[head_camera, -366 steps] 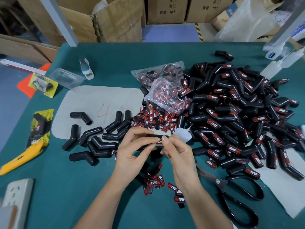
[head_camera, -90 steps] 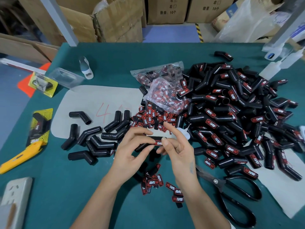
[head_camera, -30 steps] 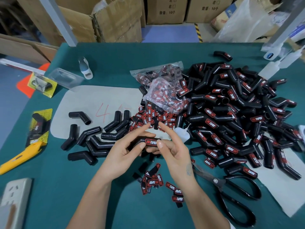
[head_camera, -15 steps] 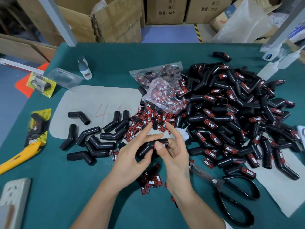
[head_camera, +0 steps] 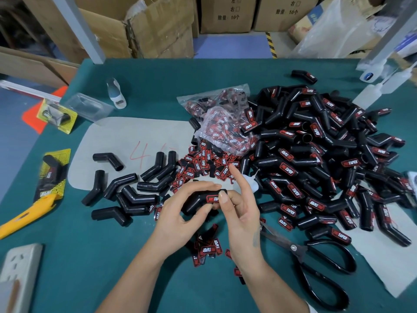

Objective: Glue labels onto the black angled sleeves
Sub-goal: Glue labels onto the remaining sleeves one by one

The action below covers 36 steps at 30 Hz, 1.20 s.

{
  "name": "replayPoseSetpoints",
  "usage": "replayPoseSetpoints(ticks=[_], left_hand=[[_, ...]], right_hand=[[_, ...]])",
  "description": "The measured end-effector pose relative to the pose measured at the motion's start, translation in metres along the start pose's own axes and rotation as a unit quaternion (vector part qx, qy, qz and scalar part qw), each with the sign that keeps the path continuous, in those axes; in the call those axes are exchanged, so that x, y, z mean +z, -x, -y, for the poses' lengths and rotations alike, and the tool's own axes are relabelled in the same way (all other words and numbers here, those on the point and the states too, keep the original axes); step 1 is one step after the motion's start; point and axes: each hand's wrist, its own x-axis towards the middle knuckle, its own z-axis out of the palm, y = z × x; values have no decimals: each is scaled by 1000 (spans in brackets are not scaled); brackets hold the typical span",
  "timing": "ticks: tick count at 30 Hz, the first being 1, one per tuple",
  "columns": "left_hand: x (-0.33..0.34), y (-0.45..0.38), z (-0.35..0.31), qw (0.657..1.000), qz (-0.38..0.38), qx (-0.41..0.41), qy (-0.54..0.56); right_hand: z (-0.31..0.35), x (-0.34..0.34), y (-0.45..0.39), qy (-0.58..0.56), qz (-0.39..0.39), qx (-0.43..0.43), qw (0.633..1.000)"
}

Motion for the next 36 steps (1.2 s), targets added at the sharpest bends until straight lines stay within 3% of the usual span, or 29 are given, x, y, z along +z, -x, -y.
replayPoseSetpoints(ticks=[10, 18, 31, 36], left_hand=[[0, -3, -2, 999, -32, 29, -1], [-4, -3, -4, 997, -3, -35, 62], [4, -2, -3, 993, -46, -63, 90], [3, -1, -3, 981, -30, -91, 168]], right_hand=[[1, -3, -1, -5, 2, -3, 1000], [-4, -10, -7, -5, 6, 9, 1000], [5, -1, -2, -7, 22, 20, 1000], [5, -3, -3, -11, 13, 16, 1000]])
